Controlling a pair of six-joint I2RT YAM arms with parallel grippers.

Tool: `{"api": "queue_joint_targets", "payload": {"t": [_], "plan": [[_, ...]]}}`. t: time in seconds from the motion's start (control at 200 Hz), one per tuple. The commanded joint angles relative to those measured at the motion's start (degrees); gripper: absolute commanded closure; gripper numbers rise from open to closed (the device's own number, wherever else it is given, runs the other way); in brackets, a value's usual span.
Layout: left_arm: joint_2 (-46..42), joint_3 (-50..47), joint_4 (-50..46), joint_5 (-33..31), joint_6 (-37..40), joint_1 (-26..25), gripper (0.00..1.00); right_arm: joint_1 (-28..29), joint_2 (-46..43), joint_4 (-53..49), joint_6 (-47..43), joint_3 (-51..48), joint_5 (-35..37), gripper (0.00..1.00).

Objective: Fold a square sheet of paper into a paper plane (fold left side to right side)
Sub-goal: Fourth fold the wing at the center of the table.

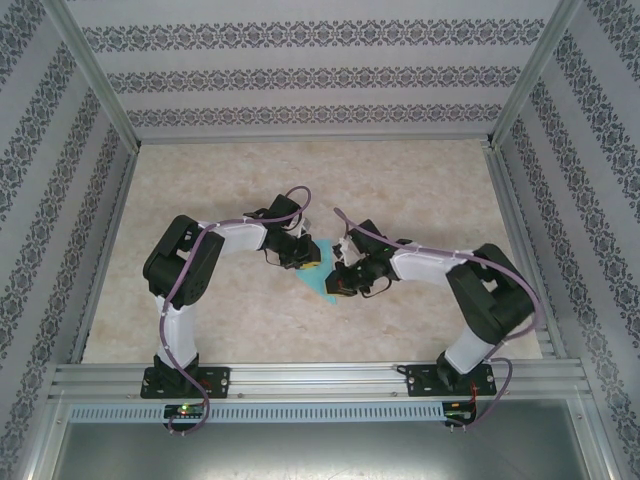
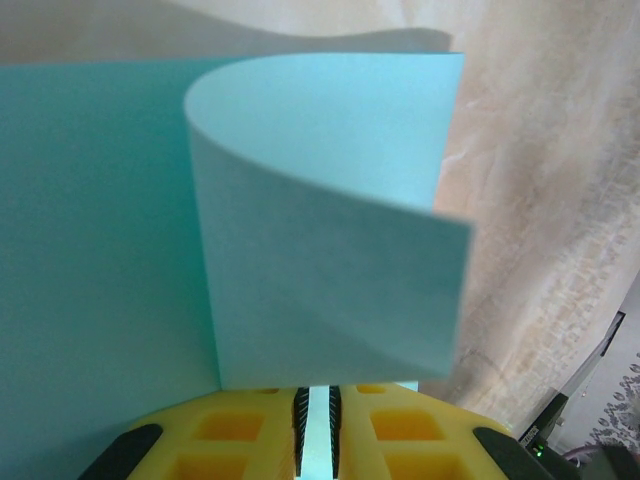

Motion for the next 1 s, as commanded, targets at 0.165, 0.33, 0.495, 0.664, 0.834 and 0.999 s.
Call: {"api": "queue_joint_targets", "payload": {"t": [0.165,0.33,0.495,0.664,0.834,0.999], "plan": [[1.91,-1.13,-5.38,-4.22,1.06,-0.82,0.81,-1.84,4.15,3.88,3.05,-1.37,4.07,0.98],[2.08,0.38,-6.19,-4.77,2.61,-0.52,0.80,-1.72,6.57,-1.25,-0.13,-1.68,5.90,1.00],[2.83,2.65,-6.62,-5.49,4.55,1.30,0.80,-1.52,7.44,-4.27,-1.87,-2.84,6.46,1.00],[4.69,6.10,-6.60,-6.61,8.14,3.81,0.80,-1.48,6.74,-3.82,-1.67,-4.92,5.91,1.00],[4.98,6.96,-4.04,-7.91,11.15,6.19,0.81,-1.52,5.43,-2.54,-0.91,-6.28,5.58,1.00],[5.75,7.83,-1.95,-7.18,12.16,9.19,0.81,-1.52,5.10,-2.02,-0.86,-6.69,4.96,1.00]]}}
